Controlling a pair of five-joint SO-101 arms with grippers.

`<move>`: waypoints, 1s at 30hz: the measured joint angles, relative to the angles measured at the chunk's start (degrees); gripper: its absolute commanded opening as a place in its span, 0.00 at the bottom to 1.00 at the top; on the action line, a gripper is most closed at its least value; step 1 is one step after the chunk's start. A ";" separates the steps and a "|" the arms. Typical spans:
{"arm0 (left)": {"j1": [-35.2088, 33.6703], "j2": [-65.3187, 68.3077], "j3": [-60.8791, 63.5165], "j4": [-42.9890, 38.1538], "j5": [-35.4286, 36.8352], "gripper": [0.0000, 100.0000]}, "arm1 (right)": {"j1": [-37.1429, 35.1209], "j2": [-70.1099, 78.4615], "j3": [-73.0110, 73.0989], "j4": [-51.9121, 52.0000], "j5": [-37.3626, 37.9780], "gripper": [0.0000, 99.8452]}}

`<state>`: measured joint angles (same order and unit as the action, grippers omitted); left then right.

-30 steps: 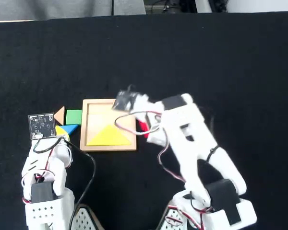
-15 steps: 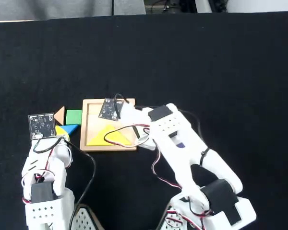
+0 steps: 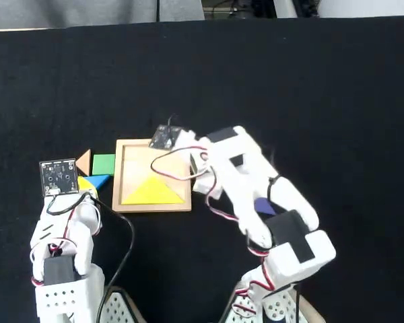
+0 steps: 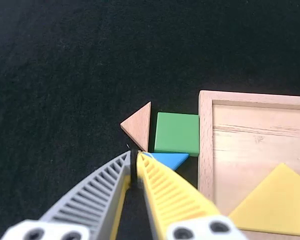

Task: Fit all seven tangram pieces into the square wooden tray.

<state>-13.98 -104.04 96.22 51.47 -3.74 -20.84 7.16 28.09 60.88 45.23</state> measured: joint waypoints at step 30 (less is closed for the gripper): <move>0.00 0.00 0.00 0.00 0.00 0.03 | -3.96 8.26 -9.23 5.71 -18.02 0.38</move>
<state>-13.98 -104.04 96.22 51.47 -3.74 -24.79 15.43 18.86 66.59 27.21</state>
